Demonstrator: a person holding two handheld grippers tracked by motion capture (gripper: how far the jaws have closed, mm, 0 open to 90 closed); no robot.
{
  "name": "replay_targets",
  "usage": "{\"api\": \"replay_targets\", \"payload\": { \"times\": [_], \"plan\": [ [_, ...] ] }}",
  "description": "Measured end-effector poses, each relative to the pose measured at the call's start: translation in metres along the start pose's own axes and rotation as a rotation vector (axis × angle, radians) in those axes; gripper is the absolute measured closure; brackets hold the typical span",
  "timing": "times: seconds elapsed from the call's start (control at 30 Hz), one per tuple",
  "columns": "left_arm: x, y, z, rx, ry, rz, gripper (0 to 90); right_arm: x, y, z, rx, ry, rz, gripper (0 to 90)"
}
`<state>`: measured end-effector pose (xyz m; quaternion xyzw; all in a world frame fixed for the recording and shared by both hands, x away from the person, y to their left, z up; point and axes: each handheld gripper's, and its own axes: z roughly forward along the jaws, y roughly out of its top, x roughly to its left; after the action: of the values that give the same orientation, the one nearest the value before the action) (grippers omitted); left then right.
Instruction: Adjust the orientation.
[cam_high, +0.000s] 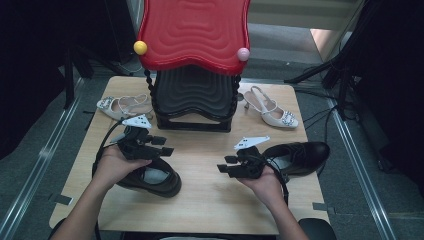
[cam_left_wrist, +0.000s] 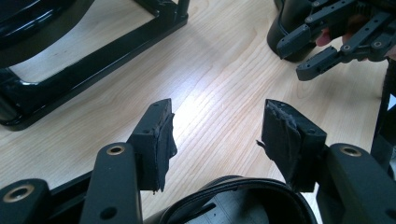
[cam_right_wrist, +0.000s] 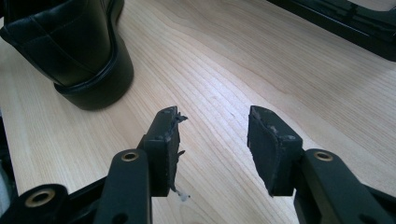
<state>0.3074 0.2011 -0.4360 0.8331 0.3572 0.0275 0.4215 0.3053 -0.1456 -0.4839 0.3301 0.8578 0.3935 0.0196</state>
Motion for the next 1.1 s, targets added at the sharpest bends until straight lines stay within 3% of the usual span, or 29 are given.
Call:
{"api": "replay_targets", "payload": {
  "times": [0.27,0.4,0.53,0.63,0.67,0.7,0.87,1.0,1.03,1.1],
  "plan": [
    [0.002,-0.001,-0.005,-0.013,-0.003,-0.028,44.9,0.003,-0.001,0.001,0.002,-0.008,-0.029,54.7],
    [0.004,-0.003,-0.012,-0.010,-0.017,-0.040,55.6,0.003,-0.002,0.002,-0.010,0.001,-0.054,54.9],
    [0.012,-0.013,-0.026,-0.003,0.010,-0.057,62.2,0.005,-0.003,0.004,-0.024,0.004,-0.045,55.3],
    [0.016,-0.021,-0.037,-0.017,0.035,-0.094,66.7,0.003,0.001,0.004,0.004,0.039,0.027,55.3],
    [0.016,-0.023,-0.040,-0.024,0.042,-0.100,68.4,0.003,0.003,0.004,-0.019,0.060,0.042,57.3],
    [0.016,-0.027,-0.046,-0.031,0.053,-0.106,70.9,0.003,0.006,0.002,-0.052,0.078,0.039,57.8],
    [0.024,-0.049,-0.068,-0.062,0.114,-0.160,76.5,0.009,0.011,0.005,-0.036,0.079,0.003,61.2],
    [0.033,-0.065,-0.085,-0.085,0.163,-0.175,85.4,0.017,0.015,0.009,-0.033,0.080,-0.039,70.3],
    [0.037,-0.072,-0.090,-0.088,0.170,-0.204,85.6,0.018,0.016,0.010,-0.033,0.081,-0.040,71.5],
    [0.039,-0.077,-0.093,-0.092,0.176,-0.202,87.2,0.019,0.017,0.010,-0.029,0.081,-0.043,73.0]
  ]
}}
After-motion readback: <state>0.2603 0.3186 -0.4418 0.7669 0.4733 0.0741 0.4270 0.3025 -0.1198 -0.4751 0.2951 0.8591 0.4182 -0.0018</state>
